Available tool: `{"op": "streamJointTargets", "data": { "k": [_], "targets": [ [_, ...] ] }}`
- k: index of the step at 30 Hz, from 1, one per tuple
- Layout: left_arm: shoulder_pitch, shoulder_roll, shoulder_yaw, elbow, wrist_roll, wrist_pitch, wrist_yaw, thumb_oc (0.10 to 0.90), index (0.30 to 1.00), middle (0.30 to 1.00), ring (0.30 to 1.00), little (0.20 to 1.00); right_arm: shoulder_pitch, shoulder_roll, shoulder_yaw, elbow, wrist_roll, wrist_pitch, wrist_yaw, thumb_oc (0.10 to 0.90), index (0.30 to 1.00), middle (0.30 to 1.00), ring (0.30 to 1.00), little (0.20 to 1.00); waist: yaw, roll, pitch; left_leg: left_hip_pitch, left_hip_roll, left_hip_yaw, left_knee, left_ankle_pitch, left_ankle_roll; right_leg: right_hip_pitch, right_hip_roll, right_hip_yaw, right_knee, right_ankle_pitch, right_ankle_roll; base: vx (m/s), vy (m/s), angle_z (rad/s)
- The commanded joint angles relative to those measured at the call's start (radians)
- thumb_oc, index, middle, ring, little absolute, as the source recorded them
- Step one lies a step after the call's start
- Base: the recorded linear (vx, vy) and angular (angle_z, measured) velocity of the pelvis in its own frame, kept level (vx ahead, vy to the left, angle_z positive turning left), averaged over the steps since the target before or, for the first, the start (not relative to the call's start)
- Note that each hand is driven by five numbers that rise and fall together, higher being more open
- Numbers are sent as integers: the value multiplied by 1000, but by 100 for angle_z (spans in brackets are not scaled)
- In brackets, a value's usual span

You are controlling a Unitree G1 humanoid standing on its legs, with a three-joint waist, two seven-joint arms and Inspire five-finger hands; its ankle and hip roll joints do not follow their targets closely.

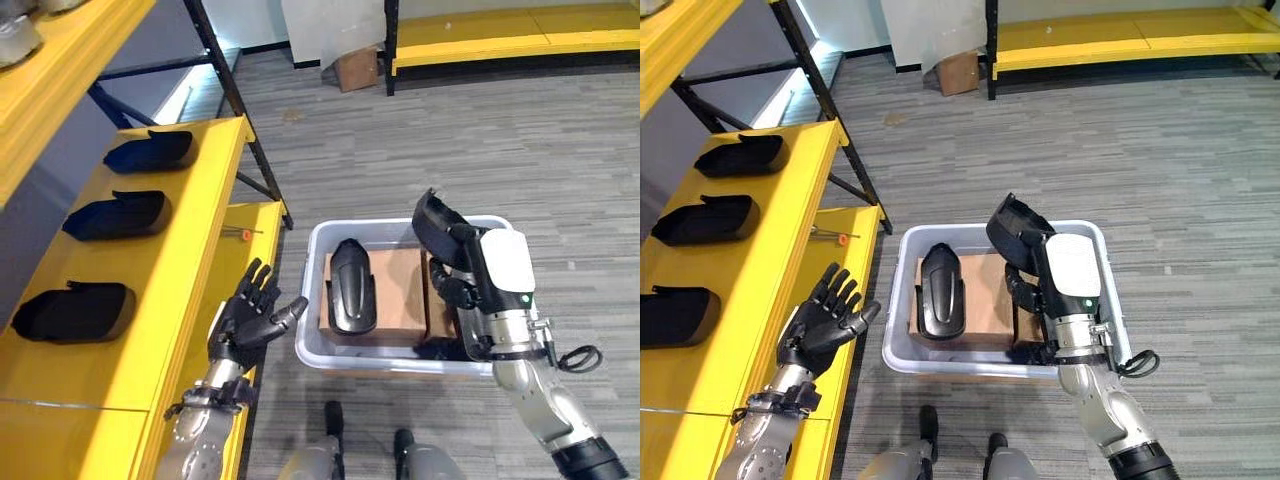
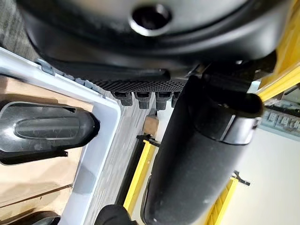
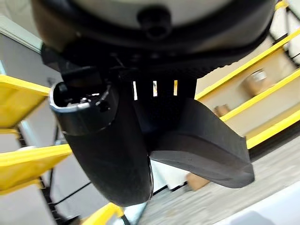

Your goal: Move parts from the plastic box to the shelf.

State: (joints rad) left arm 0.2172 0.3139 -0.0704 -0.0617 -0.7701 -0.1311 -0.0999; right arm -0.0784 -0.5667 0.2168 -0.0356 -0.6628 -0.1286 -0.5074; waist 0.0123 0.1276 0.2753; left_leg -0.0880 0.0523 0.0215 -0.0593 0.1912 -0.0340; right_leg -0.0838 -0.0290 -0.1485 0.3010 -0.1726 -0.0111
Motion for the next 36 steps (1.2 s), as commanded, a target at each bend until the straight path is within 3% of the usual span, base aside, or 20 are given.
{"op": "streamJointTargets", "data": {
  "k": [1, 4, 6, 7, 9, 10, 14, 20, 24, 26, 28, 30, 36],
  "targets": [
    [-45, 10, 43, -86, 15, -86, -84, 900, 1000, 1000, 1000, 1000, -93, -11, 5, -119, 11, -81, -61, 400, 300, 300, 300, 300, 21, -76, -75, 57, 5, 76, 56, -100, -36, 90, -42, -22, -284, 184, 45, -62, -41, 23],
    [-61, 25, 8, -78, 71, -39, -200, 900, 1000, 1000, 1000, 1000, -90, -16, -1, -135, 16, -62, -79, 400, 300, 300, 300, 300, 1, -78, -77, 49, 42, 215, 118, -105, -44, 89, -62, -97, -272, 175, 40, -102, -11, 58],
    [-69, 35, -7, -77, 108, -35, -225, 900, 1000, 1000, 1000, 1000, -93, -19, -1, -132, 20, -63, -85, 400, 300, 300, 300, 300, -4, -79, -78, 46, 52, 238, 146, -106, -44, 85, -65, -110, -265, 172, 36, -91, 34, 123],
    [-88, 69, -52, -87, 143, -28, -286, 900, 1000, 1000, 1000, 1000, -96, -33, -9, -130, 31, -82, -90, 400, 300, 300, 300, 300, -19, -83, -78, 49, 74, 286, 234, -130, -41, 74, -75, -134, -240, 159, 29, -118, 64, 93],
    [-104, 100, -85, -108, 148, -21, -340, 900, 1000, 1000, 1000, 1000, -95, -52, -18, -137, 40, -97, -87, 400, 300, 300, 300, 300, -32, -83, -84, 67, 101, 334, 286, -136, -42, 68, -84, -163, -235, 157, 25, -94, 109, 80],
    [-115, 124, -106, -129, 130, -15, -376, 900, 1000, 1000, 1000, 1000, -89, -63, -25, -151, 43, -107, -83, 400, 300, 300, 300, 300, -45, -79, -95, 106, 122, 359, 303, -149, -59, 73, -86, -176, -232, 141, 31, -41, 122, 56],
    [-140, 166, -150, -149, 117, -21, -321, 900, 1000, 1000, 1000, 1000, -75, -87, -28, -170, 45, -135, -87, 400, 300, 300, 300, 300, -69, -74, -118, 164, 162, 422, 336, -122, -85, 64, -85, -221, -239, 140, 18, -68, 122, 71],
    [-169, 192, -167, -157, 148, -93, -201, 900, 1000, 1000, 1000, 1000, -79, -104, -35, -188, 38, -166, -82, 400, 300, 300, 300, 300, -72, -60, -145, 201, 147, 475, 228, -126, -81, 54, -97, -283, -249, 153, 32, -145, 197, 37],
    [-148, 206, -144, -180, 147, -121, -174, 900, 1000, 1000, 1000, 1000, -92, -105, -46, -203, 52, -159, -68, 400, 300, 300, 300, 300, -48, -73, -141, 194, 102, 475, 151, -185, -46, 58, -118, -313, -248, 174, 57, -164, 183, 41],
    [-141, 209, -138, -182, 151, -122, -162, 900, 1000, 1000, 1000, 1000, -93, -103, -44, -203, 61, -155, -65, 400, 300, 300, 300, 300, -42, -78, -139, 190, 100, 471, 146, -185, -44, 62, -121, -317, -251, 178, 61, -117, 100, 30],
    [-107, 207, -110, -182, 160, -165, -149, 900, 1000, 1000, 1000, 1000, -89, -96, -44, -215, 68, -187, -63, 400, 300, 300, 300, 300, -14, -100, -139, 181, 93, 452, 136, -200, -36, 77, -134, -328, -268, 197, 76, -216, 177, 19],
    [-85, 204, -84, -192, 153, -198, -138, 900, 1000, 1000, 1000, 1000, -79, -93, -49, -237, 58, -208, -59, 400, 300, 300, 300, 300, 1, -109, -142, 191, 75, 446, 106, -225, -26, 77, -148, -341, -282, 223, 95, -199, 189, 6],
    [-64, 199, -44, -204, 186, -251, -86, 900, 1000, 1000, 1000, 1000, -83, -89, -41, -290, 34, -262, -62, 400, 300, 300, 300, 300, 39, -124, -146, 203, 46, 416, 67, -228, -20, 86, -155, -362, -320, 271, 127, -146, 110, 25]
  ]
}}
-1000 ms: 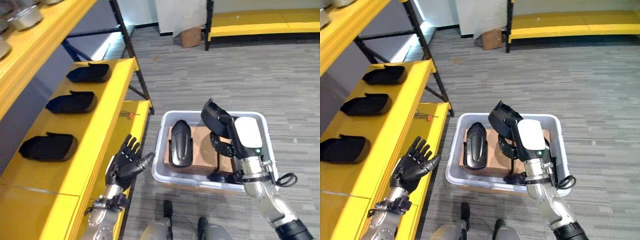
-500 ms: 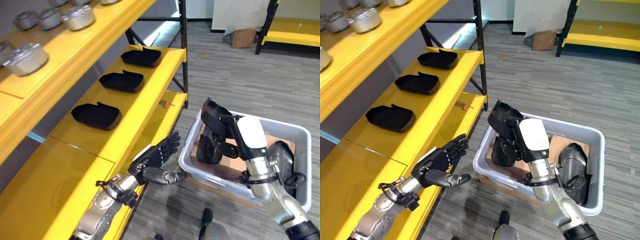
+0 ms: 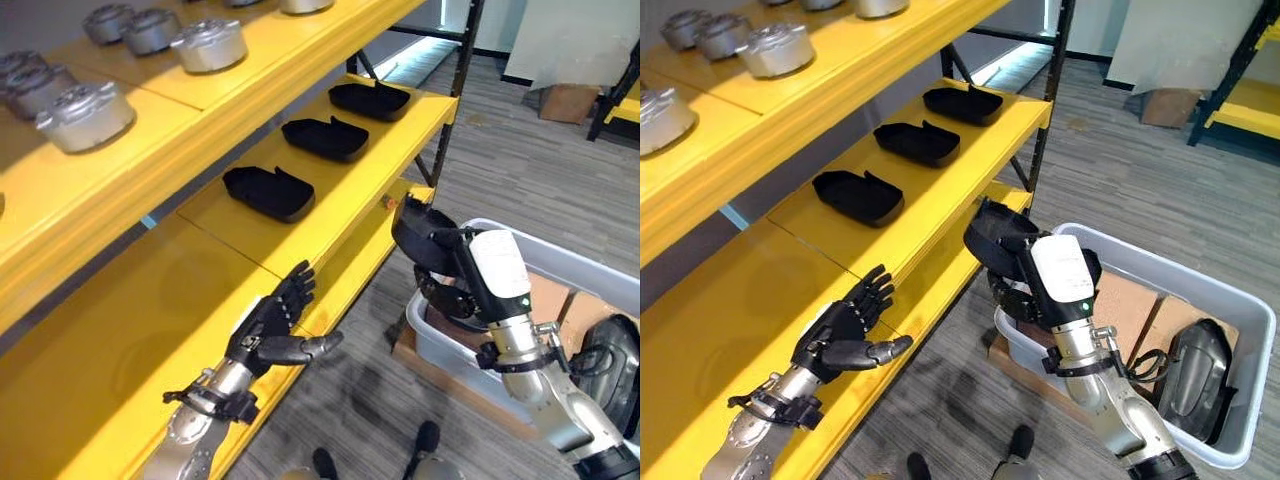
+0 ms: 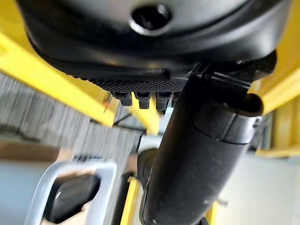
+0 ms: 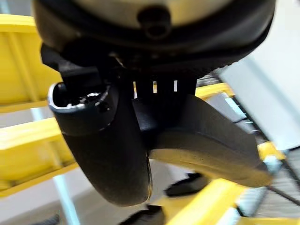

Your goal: Move parts from the plastic box to the shelf.

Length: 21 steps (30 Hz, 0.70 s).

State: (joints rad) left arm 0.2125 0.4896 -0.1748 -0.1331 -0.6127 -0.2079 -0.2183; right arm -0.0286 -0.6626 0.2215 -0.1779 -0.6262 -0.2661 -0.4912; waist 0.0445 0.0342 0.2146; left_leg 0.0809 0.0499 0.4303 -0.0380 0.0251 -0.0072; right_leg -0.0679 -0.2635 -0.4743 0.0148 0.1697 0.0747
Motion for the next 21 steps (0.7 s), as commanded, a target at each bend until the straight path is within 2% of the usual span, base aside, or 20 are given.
{"op": "streamJointTargets", "data": {
  "k": [1, 5, 8, 12, 15, 16, 17, 20, 21],
  "targets": [
    [-57, 23, 65, -134, 37, -175, 35, 900, 1000, 1000, 1000, 1000, -144, 6, -37, -163, -9, -129, -76, 400, 300, 300, 300, 300, 19, -34, -87, 34, 40, -5, 40, -66, -42, 70, 76, -40, -38, -63, 50, -152, 103, 34],
    [-49, 27, 74, -136, 53, -182, 41, 900, 1000, 1000, 1000, 1000, -168, 4, -23, -180, -38, -156, -70, 400, 300, 300, 300, 300, 42, -39, -85, 35, 23, -28, 32, -74, -31, 65, 66, -50, -37, -45, 68, -119, 89, 21],
    [-42, 37, 80, -146, -18, -191, 5, 900, 1000, 1000, 1000, 1000, -203, 0, 9, -201, -59, -175, -88, 400, 300, 300, 300, 300, 72, -43, -77, 32, 4, -43, 36, -89, -11, 50, 36, -72, -14, -28, 91, -185, 148, 32],
    [-41, 38, 79, -149, -22, -195, 7, 900, 1000, 1000, 1000, 1000, -216, 8, 23, -211, -74, -205, -85, 400, 300, 300, 300, 300, 84, -45, -70, 28, -9, -55, 42, -100, 2, 42, 18, -82, 2, -22, 102, -93, 97, 29],
    [-57, 44, 58, -141, -14, -205, 8, 900, 1000, 1000, 1000, 1000, -239, 16, 53, -221, -104, -226, -92, 400, 300, 300, 300, 300, 103, -47, -66, 24, -48, -103, 35, -112, 26, 34, 2, -66, 23, -13, 109, -120, 167, 38],
    [-63, 49, 50, -138, -24, -203, 0, 900, 1000, 1000, 1000, 1000, -239, 18, 61, -219, -119, -234, -90, 400, 300, 300, 300, 300, 100, -48, -66, 14, -62, -142, 40, -116, 35, 24, 13, -15, 27, -22, 107, -110, 84, 90],
    [-69, 51, 40, -134, -29, -201, -12, 900, 1000, 1000, 1000, 1000, -237, 24, 67, -217, -138, -225, -87, 400, 300, 300, 300, 300, 90, -54, -64, -5, -77, -171, 48, -103, 49, 4, 22, 36, 35, -23, 88, -92, 83, 102],
    [-82, 58, 19, -125, -49, -192, -60, 900, 1000, 1000, 1000, 1000, -229, 28, 76, -202, -167, -206, -78, 400, 300, 300, 300, 300, 67, -48, -67, -20, -91, -281, 49, -93, 68, 0, 52, 222, 75, -69, 72, -6, 39, 104],
    [-84, 62, 15, -122, -58, -193, -64, 900, 1000, 1000, 1000, 1000, -226, 26, 76, -198, -168, -214, -74, 400, 300, 300, 300, 300, 62, -48, -72, -29, -93, -302, 48, -85, 70, 1, 58, 254, 74, -75, 70, 49, 19, 135]
  ]
}}
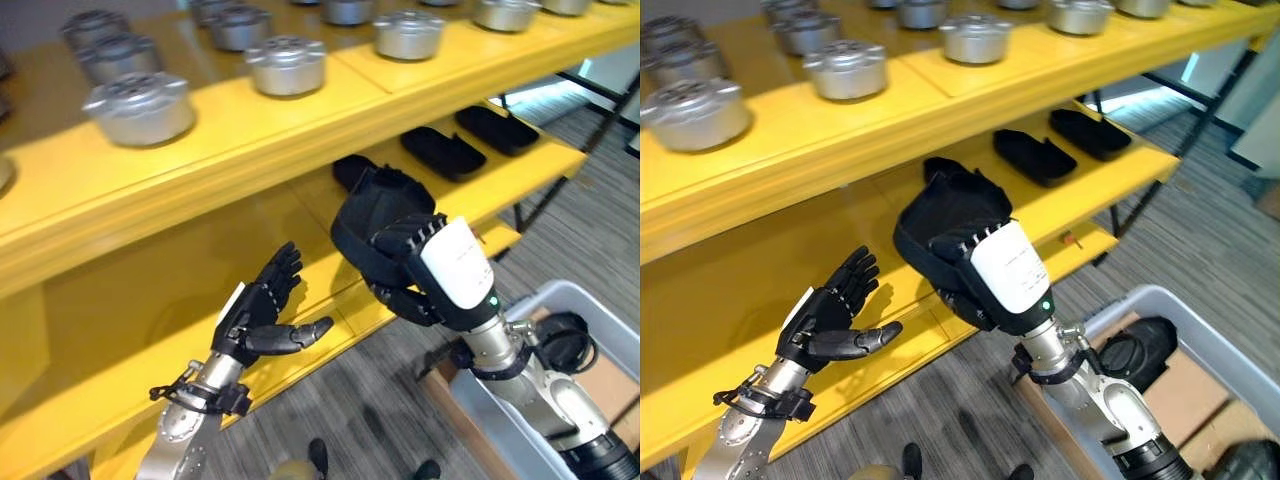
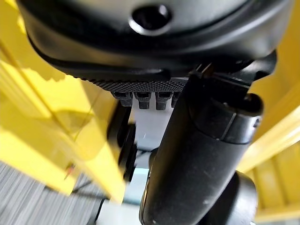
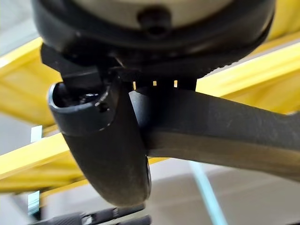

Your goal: Move parts from the plastic box to the shelf.

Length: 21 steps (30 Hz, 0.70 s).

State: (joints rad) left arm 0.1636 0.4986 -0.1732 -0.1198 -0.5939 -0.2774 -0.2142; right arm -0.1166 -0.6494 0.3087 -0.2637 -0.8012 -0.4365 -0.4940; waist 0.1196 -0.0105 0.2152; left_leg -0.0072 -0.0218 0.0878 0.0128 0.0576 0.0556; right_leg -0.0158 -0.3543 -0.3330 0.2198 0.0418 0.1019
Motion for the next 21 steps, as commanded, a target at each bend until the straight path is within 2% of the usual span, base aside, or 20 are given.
{"op": "streamJointTargets", "data": {
  "k": [1, 3, 5, 8, 10, 11, 15, 17, 19, 20, 21],
  "targets": [
    [-36, 58, 11, -131, -97, -117, -98, 900, 1000, 1000, 1000, 1000, -116, -2, -20, -105, -1, -48, -81, 400, 300, 300, 300, 300, -24, 0, -81, 54, -28, -15, -13, -105, 13, -36, 174, 185, -141, 37, 41, 79, 49, 165],
    [-35, 70, 10, -135, -118, -106, -102, 900, 1000, 1000, 1000, 1000, -88, -19, -33, -97, -6, -84, -76, 400, 300, 300, 300, 300, -40, -1, -95, 53, -39, -82, -31, -93, 15, -16, 218, 261, -165, 25, 30, 103, 54, 159],
    [-38, 73, 15, -135, -129, -96, -108, 900, 1000, 1000, 1000, 1000, -87, -29, -32, -96, -8, -100, -61, 400, 300, 300, 300, 300, -43, -5, -100, 54, -49, -117, -42, -88, 14, -8, 247, 292, -182, 24, 19, 81, 38, 124],
    [-37, 62, 17, -153, -127, -74, -107, 900, 1000, 1000, 1000, 1000, -92, -51, -17, -107, -2, -119, -39, 400, 300, 300, 300, 300, -49, -13, -104, 55, -72, -164, -54, -82, 17, -2, 309, 346, -209, 25, -7, 81, 27, 33],
    [-37, 61, 7, -155, -127, -84, -109, 900, 1000, 1000, 1000, 1000, -101, -70, -2, -104, -17, -134, -43, 400, 300, 300, 300, 300, -57, -15, -100, 49, -88, -191, -49, -81, 22, -3, 347, 386, -220, 24, -26, 41, 16, 48],
    [-48, 72, -2, -151, -132, -101, -101, 900, 1000, 1000, 1000, 1000, -119, -92, 11, -87, -36, -147, -59, 400, 300, 300, 300, 300, -67, -13, -93, 37, -103, -214, -41, -84, 28, -8, 369, 432, -226, 24, -39, 12, 9, 47],
    [-51, 89, 3, -129, -148, -143, -95, 900, 1000, 1000, 1000, 1000, -154, -132, 52, -19, -63, -175, -102, 400, 300, 300, 300, 300, -60, -17, -77, 5, -110, -214, 6, -93, 27, -13, 363, 435, -224, 27, -43, 39, -38, 44],
    [-45, 90, 9, -128, -151, -142, -105, 900, 1000, 1000, 1000, 1000, -170, -138, 69, 11, -63, -174, -101, 400, 300, 300, 300, 300, -53, -18, -77, 5, -108, -212, 19, -99, 25, -3, 356, 427, -229, 26, -45, 119, -71, 12],
    [-31, 94, 15, -140, -136, -135, -92, 900, 1000, 1000, 1000, 1000, -181, -147, 91, 33, -44, -148, -74, 400, 300, 300, 300, 300, -44, -21, -80, 8, -107, -213, 32, -106, 22, 14, 352, 411, -236, 22, -47, 223, -113, 10],
    [-15, 101, 22, -139, -152, -135, -96, 900, 1000, 1000, 1000, 1000, -184, -155, 125, 75, -31, -92, -48, 400, 300, 300, 300, 300, -35, -24, -91, 16, -104, -210, 49, -116, 16, 35, 347, 391, -245, 17, -50, 237, -108, 12],
    [-14, 101, 23, -139, -153, -134, -98, 900, 1000, 1000, 1000, 1000, -185, -155, 129, 78, -31, -88, -46, 400, 300, 300, 300, 300, -35, -24, -92, 16, -104, -209, 52, -118, 16, 37, 347, 390, -247, 17, -50, 236, -103, 12]
  ]
}}
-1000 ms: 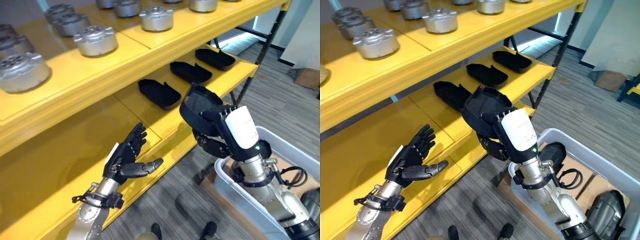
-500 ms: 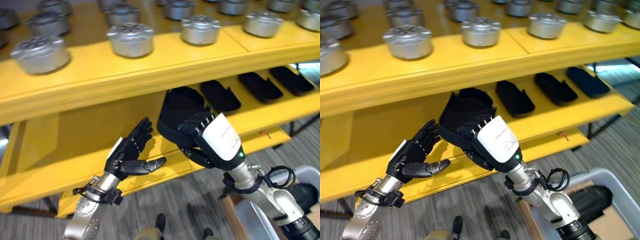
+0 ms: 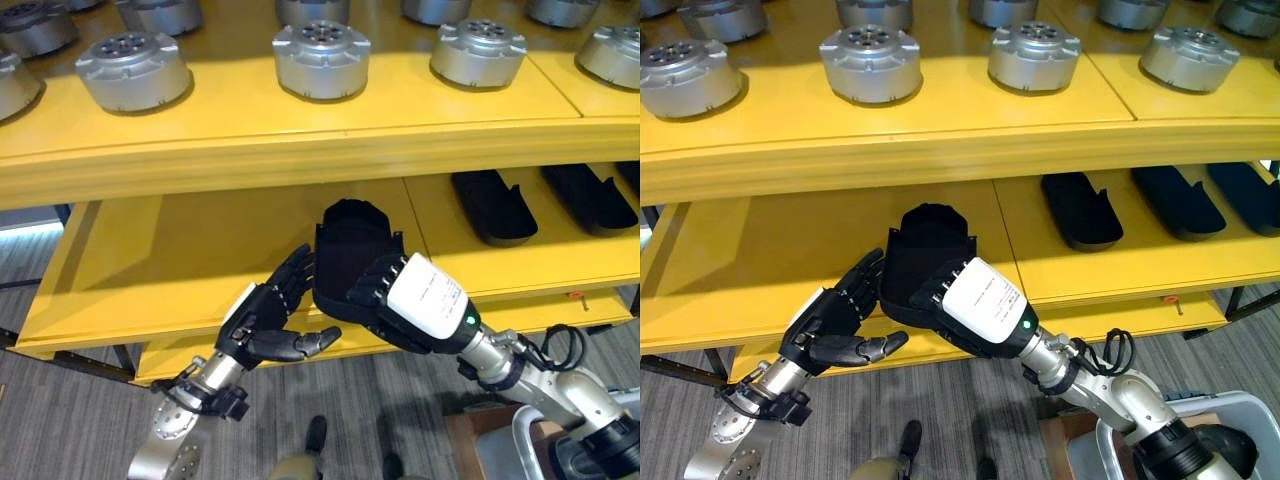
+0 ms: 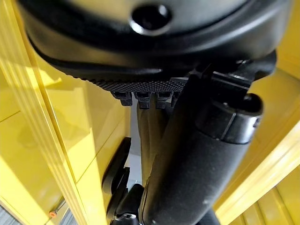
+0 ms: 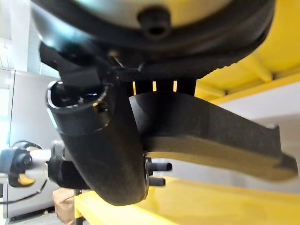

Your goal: Move parts from the plastic box to the shelf.

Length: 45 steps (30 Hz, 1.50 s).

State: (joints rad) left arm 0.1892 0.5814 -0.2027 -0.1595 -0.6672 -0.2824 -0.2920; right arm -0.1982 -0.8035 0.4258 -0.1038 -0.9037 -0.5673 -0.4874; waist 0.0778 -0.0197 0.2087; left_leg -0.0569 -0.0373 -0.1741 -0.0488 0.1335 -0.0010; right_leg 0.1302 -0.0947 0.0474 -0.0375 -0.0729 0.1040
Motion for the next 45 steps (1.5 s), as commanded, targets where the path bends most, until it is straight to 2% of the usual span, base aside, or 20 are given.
{"op": "streamJointTargets", "data": {
  "k": [1, 8, 11, 12, 13, 14, 15, 16, 17, 18, 19, 21, 22, 23, 25, 28, 38, 45],
  "targets": [
    [-36, 21, 54, -102, -82, -127, -25, 900, 1000, 1000, 1000, 1000, -102, -1, 19, -71, 77, 55, -41, 400, 300, 300, 300, 300, 8, -16, -88, 67, -88, 55, 119, -198, 72, -106, 87, 5, 9, 131, -53, 121, -53, 9],
    [-38, 37, 43, -100, -82, -125, -21, 900, 1000, 1000, 1000, 1000, -117, 5, 87, 30, 68, 94, -19, 400, 300, 300, 300, 300, 10, -14, -89, 56, -88, 73, 188, -228, 63, -95, 89, -20, 16, 117, -66, 127, -71, 12],
    [-59, 44, 36, -93, -80, -118, -10, 900, 1000, 1000, 1000, 1000, -145, 19, 107, 93, 56, 107, -27, 400, 300, 300, 300, 300, 5, -14, -83, 37, -99, 109, 263, -255, 61, -95, 86, -42, 27, 106, -74, 62, -44, 12],
    [-79, 40, 27, -89, -73, -120, -4, 900, 1000, 1000, 1000, 1000, -151, 28, 103, 122, 43, 129, -22, 400, 300, 300, 300, 300, -1, -14, -71, -10, -97, 146, 384, -234, 45, -101, 78, -74, 42, 103, -82, 12, -41, 38],
    [-86, 38, 25, -86, -79, -121, -6, 900, 1000, 1000, 1000, 1000, -153, 30, 99, 132, 41, 137, -19, 400, 300, 300, 300, 300, -4, -15, -69, -20, -91, 163, 409, -231, 41, -103, 74, -86, 47, 102, -84, -12, -39, 52],
    [-98, 31, 21, -78, -86, -122, -17, 900, 1000, 1000, 1000, 1000, -157, 35, 92, 151, 34, 150, -14, 400, 300, 300, 300, 300, -10, -14, -65, -38, -69, 191, 445, -211, 28, -109, 67, -107, 56, 100, -88, -19, 8, 75],
    [-115, 14, 15, -66, -78, -119, -25, 900, 1000, 1000, 1000, 1000, -159, 46, 83, 177, 27, 173, -5, 400, 300, 300, 300, 300, -20, -12, -62, -54, -14, 232, 450, -162, 3, -113, 60, -138, 64, 97, -90, 2, 46, 107],
    [-124, 0, 11, -59, -71, -116, -35, 900, 1000, 1000, 1000, 1000, -165, 53, 77, 199, 25, 184, 3, 400, 300, 300, 300, 300, -29, -10, -62, -45, 27, 254, 415, -147, -10, -113, 54, -155, 69, 93, -89, 31, 66, 155],
    [-127, -5, 10, -57, -69, -115, -37, 900, 1000, 1000, 1000, 1000, -167, 56, 75, 205, 23, 188, 10, 400, 300, 300, 300, 300, -32, -9, -61, -39, 38, 260, 401, -142, -13, -111, 51, -160, 71, 91, -88, 95, 150, 120],
    [-120, -11, 6, -52, -73, -122, -45, 900, 1000, 1000, 1000, 1000, -170, 57, 80, 240, 15, 199, 7, 400, 300, 300, 300, 300, -35, 0, -70, -6, 70, 271, 284, -137, -19, -107, 41, -173, 66, 89, -79, 119, 178, 73],
    [-112, -8, 7, -56, -78, -125, -45, 900, 1000, 1000, 1000, 1000, -166, 56, 81, 257, 19, 208, 6, 400, 300, 300, 300, 300, -30, 6, -71, 3, 76, 254, 220, -117, -24, -100, 37, -170, 60, 90, -73, 142, 198, 21],
    [-99, -4, 14, -62, -89, -129, -56, 900, 1000, 1000, 1000, 1000, -170, 52, 85, 294, 27, 218, 8, 400, 300, 300, 300, 300, -16, 15, -61, -6, 71, 201, 175, -63, -33, -81, 34, -147, 53, 91, -69, 119, 135, 29],
    [-98, 3, 23, -64, -98, -128, -57, 900, 1000, 1000, 1000, 1000, -171, 41, 82, 304, 37, 213, 11, 400, 300, 300, 300, 300, -14, 13, -61, 3, 65, 206, 159, -94, -26, -80, 25, -147, 56, 88, -63, 85, 120, 22],
    [-100, 8, 31, -66, -103, -121, -61, 900, 1000, 1000, 1000, 1000, -165, 34, 77, 304, 47, 220, 19, 400, 300, 300, 300, 300, -14, 12, -62, 10, 65, 206, 141, -101, -27, -79, 20, -149, 55, 90, -57, 54, 113, 7],
    [-104, 23, 40, -78, -109, -103, -70, 900, 1000, 1000, 1000, 1000, -144, 33, 63, 311, 51, 240, 25, 400, 300, 300, 300, 300, -13, 19, -69, 58, 70, 199, 67, -96, -27, -78, 8, -171, 56, 90, -46, 67, 118, -7],
    [-99, 27, 48, -78, -110, -102, -89, 900, 1000, 1000, 1000, 1000, -122, 45, 49, 352, 35, 242, 16, 400, 300, 300, 300, 300, -12, 23, -80, 94, 72, 206, 20, -92, -25, -67, 2, -184, 55, 86, -38, 68, 85, 2],
    [-93, 30, 72, -81, -122, -73, -140, 900, 1000, 1000, 1000, 1000, -141, 38, 43, 429, 30, 306, 63, 400, 300, 300, 300, 300, 7, 11, -88, 127, 73, 211, -12, -100, -19, -44, -8, -206, 40, 84, -31, 23, 6, 6],
    [-134, 47, 66, -69, -130, -61, -158, 900, 1000, 1000, 1000, 1000, -258, -13, 90, 529, 47, 324, 97, 400, 300, 300, 300, 300, 29, 5, -69, 113, 80, 212, -13, -97, -25, -58, -8, -213, 37, 91, -28, -32, -54, 8]
  ]
}}
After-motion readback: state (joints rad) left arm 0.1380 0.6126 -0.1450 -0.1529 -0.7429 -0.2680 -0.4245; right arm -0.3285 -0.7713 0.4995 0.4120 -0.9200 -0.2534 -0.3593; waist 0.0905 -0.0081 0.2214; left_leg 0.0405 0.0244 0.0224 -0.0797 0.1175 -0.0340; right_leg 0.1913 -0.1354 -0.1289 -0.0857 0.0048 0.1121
